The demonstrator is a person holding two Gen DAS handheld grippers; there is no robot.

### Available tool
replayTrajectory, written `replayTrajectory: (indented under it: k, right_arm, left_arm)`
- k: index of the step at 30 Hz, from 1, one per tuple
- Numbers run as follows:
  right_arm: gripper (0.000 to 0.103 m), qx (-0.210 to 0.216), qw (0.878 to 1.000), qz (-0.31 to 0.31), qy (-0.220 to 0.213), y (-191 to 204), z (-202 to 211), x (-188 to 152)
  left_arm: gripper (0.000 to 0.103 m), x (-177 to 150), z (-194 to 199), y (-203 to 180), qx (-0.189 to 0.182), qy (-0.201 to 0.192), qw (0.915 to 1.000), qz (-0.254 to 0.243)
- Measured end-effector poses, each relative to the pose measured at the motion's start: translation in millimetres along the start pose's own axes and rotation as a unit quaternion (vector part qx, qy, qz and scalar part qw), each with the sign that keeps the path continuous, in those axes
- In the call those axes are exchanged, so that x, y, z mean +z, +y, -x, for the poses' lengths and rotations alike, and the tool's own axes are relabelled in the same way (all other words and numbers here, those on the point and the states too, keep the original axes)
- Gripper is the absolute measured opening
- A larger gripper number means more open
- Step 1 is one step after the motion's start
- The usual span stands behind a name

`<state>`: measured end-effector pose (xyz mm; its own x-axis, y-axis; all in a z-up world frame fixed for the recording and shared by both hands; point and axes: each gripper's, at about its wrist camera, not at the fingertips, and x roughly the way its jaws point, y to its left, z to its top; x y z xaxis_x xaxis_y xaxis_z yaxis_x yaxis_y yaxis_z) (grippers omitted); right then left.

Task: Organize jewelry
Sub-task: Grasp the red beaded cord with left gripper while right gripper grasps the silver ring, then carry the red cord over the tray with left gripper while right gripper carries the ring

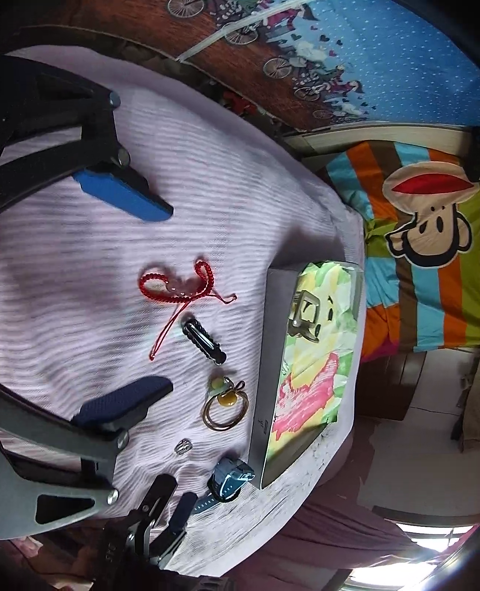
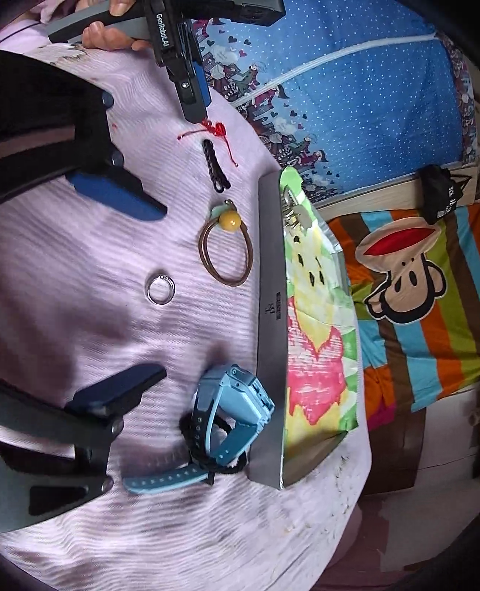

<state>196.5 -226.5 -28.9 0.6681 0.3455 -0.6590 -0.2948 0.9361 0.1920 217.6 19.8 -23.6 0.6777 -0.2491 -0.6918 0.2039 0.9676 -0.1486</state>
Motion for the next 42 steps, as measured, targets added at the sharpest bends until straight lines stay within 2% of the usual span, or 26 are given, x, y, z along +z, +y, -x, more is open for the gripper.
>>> replayTrajectory:
  k: [1,3,5,7,10,11,13,16,17,20,26,32,42]
  right_arm:
    - [0.061,0.000,1.000,0.000,0.008,-1,-5,0]
    - [0.054,-0.001,1.000,-0.001,0.024,-1,-15,-1]
    - [0.053,-0.001,1.000,0.001,0.031,-1,-20,-1]
    - [0.053,0.003,0.999,0.004,0.035,0,-22,-1]
    - [0.049,0.006,0.999,0.004,0.036,-1,-25,0]
    - [0.045,0.006,0.999,0.005,0.036,-1,-25,0]
    - [0.039,0.008,0.999,0.004,0.035,-1,-26,0]
    - [0.025,0.017,0.999,0.004,0.033,-1,-27,-1]
    - [0.020,0.022,0.999,0.005,0.033,-1,-26,-1]
    - [0.020,0.034,0.999,0.011,0.026,2,-22,-2]
    - [0.020,0.040,0.997,0.065,-0.003,25,-9,-6]
    - [0.020,0.024,0.993,0.102,-0.047,40,7,-7]
    - [0.020,0.017,0.989,0.108,-0.098,40,24,-6]
  left_arm:
    - [0.065,2,-3,3,-0.002,0.005,1.0000,0.005]
    - [0.059,3,-12,8,-0.006,0.013,0.9998,0.015]
    - [0.055,4,-11,11,-0.014,0.013,0.9996,0.022]
    - [0.041,4,-12,16,-0.026,0.013,0.9991,0.032]
    - [0.028,4,-14,21,-0.033,0.021,0.9984,0.040]
    - [0.027,4,-14,19,-0.036,0.022,0.9983,0.041]
    - [0.018,3,-15,19,-0.039,0.022,0.9981,0.042]
    - [0.008,2,-16,17,-0.045,0.026,0.9978,0.042]
    - [0.007,1,-17,16,-0.046,0.026,0.9977,0.042]
    - [0.005,-1,-14,13,-0.047,0.020,0.9979,0.041]
    - [0.005,-6,-7,1,-0.050,0.005,0.9986,0.018]
    - [0.005,-10,2,-11,-0.021,-0.026,0.9994,-0.004]
    - [0.005,-13,20,-19,0.007,-0.079,0.9967,-0.015]
